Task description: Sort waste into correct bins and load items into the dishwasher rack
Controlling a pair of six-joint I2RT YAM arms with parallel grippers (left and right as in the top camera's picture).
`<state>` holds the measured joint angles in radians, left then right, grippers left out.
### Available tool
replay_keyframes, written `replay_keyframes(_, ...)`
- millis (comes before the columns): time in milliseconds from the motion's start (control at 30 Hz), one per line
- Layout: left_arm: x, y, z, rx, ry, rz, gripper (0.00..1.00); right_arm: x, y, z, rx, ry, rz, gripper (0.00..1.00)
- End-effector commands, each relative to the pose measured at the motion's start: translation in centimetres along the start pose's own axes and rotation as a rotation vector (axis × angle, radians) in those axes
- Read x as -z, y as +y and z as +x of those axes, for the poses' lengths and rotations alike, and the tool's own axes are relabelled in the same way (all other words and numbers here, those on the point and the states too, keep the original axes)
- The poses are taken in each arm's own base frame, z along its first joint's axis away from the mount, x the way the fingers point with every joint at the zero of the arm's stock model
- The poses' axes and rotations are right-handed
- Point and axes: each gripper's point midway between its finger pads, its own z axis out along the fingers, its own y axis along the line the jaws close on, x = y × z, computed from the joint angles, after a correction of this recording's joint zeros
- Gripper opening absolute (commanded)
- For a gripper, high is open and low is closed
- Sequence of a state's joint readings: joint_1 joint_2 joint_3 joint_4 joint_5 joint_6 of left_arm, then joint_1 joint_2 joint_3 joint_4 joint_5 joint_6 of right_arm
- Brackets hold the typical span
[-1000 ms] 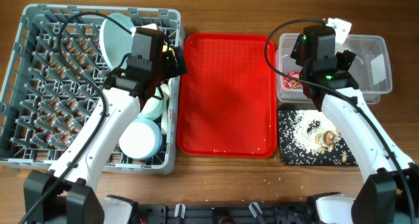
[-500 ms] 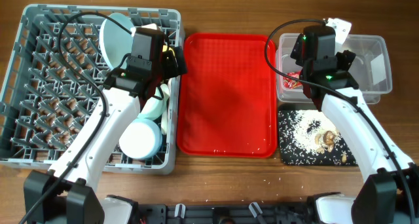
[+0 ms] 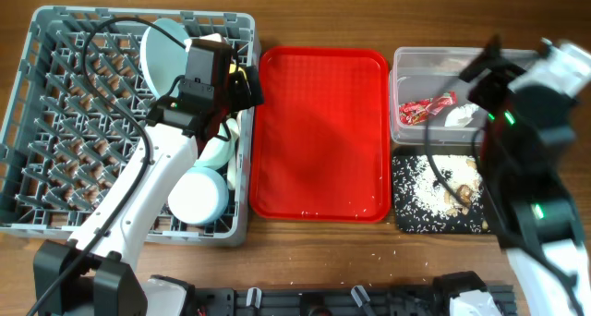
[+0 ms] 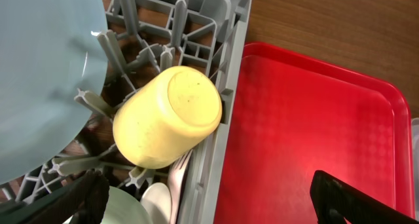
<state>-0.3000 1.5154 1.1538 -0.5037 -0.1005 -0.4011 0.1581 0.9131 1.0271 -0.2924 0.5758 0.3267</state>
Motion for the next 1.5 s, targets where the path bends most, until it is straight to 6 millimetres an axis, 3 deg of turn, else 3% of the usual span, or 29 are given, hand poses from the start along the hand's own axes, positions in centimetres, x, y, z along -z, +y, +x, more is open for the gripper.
replay_keyframes(0,0.5,-0.1,-1.0,0.001,-0.031,-0.002,1.00,4.1,-1.5,-3.6,-0.065,-0.111,-0.041,1.00)
replay_keyframes(133,0.5,-0.1,-1.0,0.001,-0.031,-0.002,1.00,9.0,-3.9,-6.7,-0.145,-0.227,-0.079,1.00)
replay_keyframes(267,0.5,-0.1,-1.0,0.001,-0.031,-0.002,1.00,11.7,-6.2,-5.7,-0.134,-0.209,-0.061,1.00)
replay_keyframes(367,0.5,-0.1,-1.0,0.001,-0.031,-0.002,1.00,12.8,-5.8,-4.3,-0.141,-0.222,-0.159,1.00)
replay_keyframes(500,0.5,-0.1,-1.0,0.001,-0.031,-0.002,1.00,12.4,-4.1,0.1,-0.166,-0.270,-0.325,1.00)
replay_keyframes(600,0.5,-0.1,-1.0,0.001,-0.031,-0.002,1.00,12.5,-2.9,1.3,-0.178,-0.414,-0.445,1.00)
replay_keyframes(700,0.5,-0.1,-1.0,0.001,-0.031,-0.002,1.00,12.5,-1.0,3.1,-0.067,-0.538,-0.567,1.00)
replay_keyframes(967,0.5,-0.1,-1.0,0.001,-0.031,-0.002,1.00,8.4,-1.8,12.8,-0.005,-0.377,-0.555,1.00)
replay_keyframes(1167,0.5,-0.1,-1.0,0.001,-0.031,-0.002,1.00,5.9,-2.9,20.6,0.125,-0.061,-0.484,1.00)
replay_keyframes(1233,0.5,-0.1,-1.0,0.001,-0.031,-0.002,1.00,6.4,-2.1,20.8,0.130,-0.054,-0.538,1.00)
replay_keyframes(1467,0.5,-0.1,-1.0,0.001,-0.030,-0.002,1.00,6.4,-2.1,20.8,0.131,-0.054,-0.537,1.00)
